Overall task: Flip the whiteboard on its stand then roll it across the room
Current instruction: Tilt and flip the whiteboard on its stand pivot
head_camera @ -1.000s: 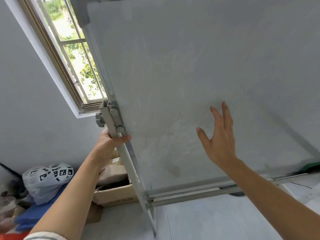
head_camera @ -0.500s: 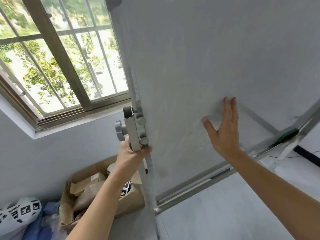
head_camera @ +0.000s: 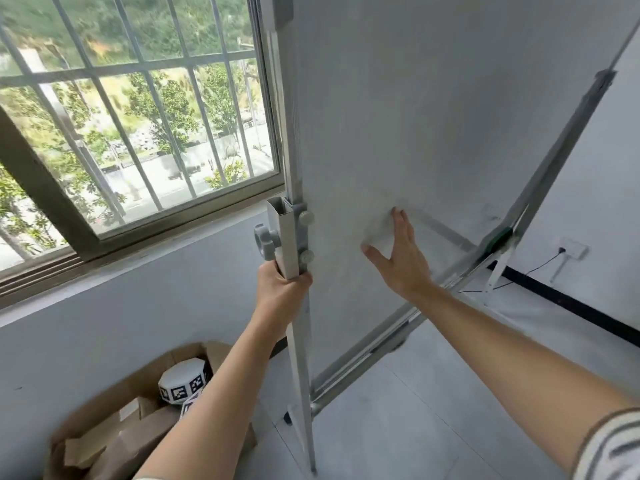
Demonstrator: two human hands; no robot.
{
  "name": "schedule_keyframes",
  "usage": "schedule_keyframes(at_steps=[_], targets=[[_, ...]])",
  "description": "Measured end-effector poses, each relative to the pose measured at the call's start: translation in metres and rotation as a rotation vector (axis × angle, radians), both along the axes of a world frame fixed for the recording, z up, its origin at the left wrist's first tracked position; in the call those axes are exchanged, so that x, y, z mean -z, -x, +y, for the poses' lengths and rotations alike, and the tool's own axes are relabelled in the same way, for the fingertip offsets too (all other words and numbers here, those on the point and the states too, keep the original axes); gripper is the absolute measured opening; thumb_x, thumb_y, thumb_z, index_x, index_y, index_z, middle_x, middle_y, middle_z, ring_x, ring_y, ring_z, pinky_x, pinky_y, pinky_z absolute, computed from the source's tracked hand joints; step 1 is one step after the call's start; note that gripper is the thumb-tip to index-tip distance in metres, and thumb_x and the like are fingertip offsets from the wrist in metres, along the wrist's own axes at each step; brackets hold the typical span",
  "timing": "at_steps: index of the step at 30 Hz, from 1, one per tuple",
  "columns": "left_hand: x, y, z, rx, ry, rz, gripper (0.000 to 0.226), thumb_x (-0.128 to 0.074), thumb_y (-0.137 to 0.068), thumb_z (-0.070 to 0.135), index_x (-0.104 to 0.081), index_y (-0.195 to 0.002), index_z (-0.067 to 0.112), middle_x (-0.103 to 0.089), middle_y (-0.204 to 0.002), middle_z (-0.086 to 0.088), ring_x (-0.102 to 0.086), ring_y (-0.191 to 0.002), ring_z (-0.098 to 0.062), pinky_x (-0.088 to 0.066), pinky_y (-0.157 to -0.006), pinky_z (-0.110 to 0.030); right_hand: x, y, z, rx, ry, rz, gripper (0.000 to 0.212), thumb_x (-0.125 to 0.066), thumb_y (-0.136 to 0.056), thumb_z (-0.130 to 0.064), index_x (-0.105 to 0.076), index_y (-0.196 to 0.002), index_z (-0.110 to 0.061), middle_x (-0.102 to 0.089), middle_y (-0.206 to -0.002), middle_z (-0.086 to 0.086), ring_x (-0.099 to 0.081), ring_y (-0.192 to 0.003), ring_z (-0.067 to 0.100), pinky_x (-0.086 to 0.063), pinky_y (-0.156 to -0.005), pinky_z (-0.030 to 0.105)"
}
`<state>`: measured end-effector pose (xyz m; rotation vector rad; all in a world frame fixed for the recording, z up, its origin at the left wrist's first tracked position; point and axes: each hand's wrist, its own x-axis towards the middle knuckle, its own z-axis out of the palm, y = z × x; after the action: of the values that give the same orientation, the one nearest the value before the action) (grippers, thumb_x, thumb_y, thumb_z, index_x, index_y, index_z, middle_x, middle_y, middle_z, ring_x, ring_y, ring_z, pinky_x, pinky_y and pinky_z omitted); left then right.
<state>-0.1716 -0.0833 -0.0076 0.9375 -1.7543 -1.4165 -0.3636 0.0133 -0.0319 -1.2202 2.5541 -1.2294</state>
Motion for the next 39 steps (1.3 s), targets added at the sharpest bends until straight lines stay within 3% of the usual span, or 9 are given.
schedule_keyframes(at_steps=[5,9,13,16,19,22,31,36,39], targets=[[0.002,0.014,0.001,-0.042,0.044,-0.050,0.024,-0.060,-0.075,-0.006,-0.048,-0.067,0.012,-0.047,-0.069,-0.010,-0.044,-0.066,-0.022,-0.038,-0.061,-0.034,0.001,0.024,0.007,-0.049,0.002,0.010,0.089,-0.057,-0.091,-0.049,-0.004,-0.156,-0.019,-0.003,-0.166,0.001,-0.031,-0.145,0.020,-0.042,-0.102,0.041],[0.014,0.017,0.006,-0.158,0.123,-0.099,0.015,-0.061,-0.081,0.006,-0.054,-0.095,0.006,-0.059,-0.078,-0.004,-0.056,-0.072,-0.024,-0.047,-0.064,-0.037,0.009,0.043,0.025,-0.108,-0.030,-0.007,0.075,-0.057,-0.092,-0.045,-0.020,-0.153,-0.020,-0.025,-0.160,0.002,-0.046,-0.135,0.021,-0.046,-0.102,0.043],[0.037,0.007,0.053,-0.423,0.214,-0.136,0.044,-0.065,-0.086,0.019,-0.046,-0.126,0.018,-0.059,-0.117,-0.006,-0.059,-0.101,-0.021,-0.050,-0.082,-0.036,0.026,0.073,0.079,-0.160,0.004,-0.122,0.039,-0.061,-0.092,-0.031,-0.059,-0.128,-0.015,-0.069,-0.115,0.002,-0.068,-0.095,0.016,-0.055,-0.088,0.037],[0.066,0.013,0.113,-0.485,0.158,-0.164,0.044,-0.062,-0.087,0.006,-0.048,-0.128,0.010,-0.054,-0.125,-0.013,-0.056,-0.106,-0.024,-0.045,-0.088,-0.036,0.049,0.109,0.142,-0.156,-0.031,-0.215,0.024,-0.066,-0.090,-0.025,-0.069,-0.111,-0.014,-0.072,-0.087,-0.002,-0.068,-0.077,0.013,-0.056,-0.078,0.031],[0.093,0.052,0.160,-0.327,0.013,-0.221,0.024,-0.061,-0.085,0.001,-0.059,-0.105,0.014,-0.066,-0.103,-0.015,-0.064,-0.085,-0.022,-0.048,-0.073,-0.026,0.074,0.156,0.203,-0.083,-0.087,-0.226,0.020,-0.066,-0.089,-0.023,-0.071,-0.107,-0.014,-0.072,-0.081,-0.004,-0.071,-0.076,0.015,-0.056,-0.080,0.033],[0.101,0.117,0.188,-0.118,-0.097,-0.288,0.015,-0.062,-0.081,0.012,-0.062,-0.090,0.024,-0.072,-0.086,-0.011,-0.069,-0.085,-0.031,-0.054,-0.075,-0.042,0.089,0.201,0.258,0.034,-0.105,-0.283,0.019,-0.066,-0.089,-0.024,-0.070,-0.106,-0.015,-0.074,-0.086,0.000,-0.072,-0.080,0.019,-0.056,-0.080,0.035],[0.105,0.330,0.232,0.361,-0.028,-0.312,0.021,-0.061,-0.088,0.003,-0.064,-0.088,0.024,-0.071,-0.081,-0.011,-0.068,-0.073,-0.023,-0.053,-0.068,-0.035,0.112,0.322,0.376,0.340,-0.099,-0.378,0.018,-0.064,-0.090,-0.025,-0.069,-0.107,-0.020,-0.074,-0.085,-0.005,-0.071,-0.079,0.011,-0.050,-0.073,0.020],[0.114,0.460,0.239,0.530,0.003,-0.316,0.019,-0.063,-0.088,0.007,-0.064,-0.091,0.025,-0.070,-0.080,-0.005,-0.067,-0.074,-0.020,-0.052,-0.064,-0.023,0.115,0.406,0.403,0.477,-0.102,-0.374,0.019,-0.063,-0.090,-0.025,-0.069,-0.108,-0.021,-0.073,-0.086,-0.009,-0.071,-0.080,0.012,-0.055,-0.077,0.028],[0.109,0.534,0.237,0.608,0.024,-0.312,0.018,-0.064,-0.088,0.011,-0.064,-0.092,0.028,-0.071,-0.085,-0.009,-0.068,-0.080,-0.025,-0.054,-0.071,-0.033,0.110,0.457,0.411,0.556,-0.087,-0.389,0.020,-0.064,-0.090,-0.026,-0.069,-0.108,-0.020,-0.073,-0.087,-0.008,-0.071,-0.081,0.013,-0.057,-0.080,0.033]])
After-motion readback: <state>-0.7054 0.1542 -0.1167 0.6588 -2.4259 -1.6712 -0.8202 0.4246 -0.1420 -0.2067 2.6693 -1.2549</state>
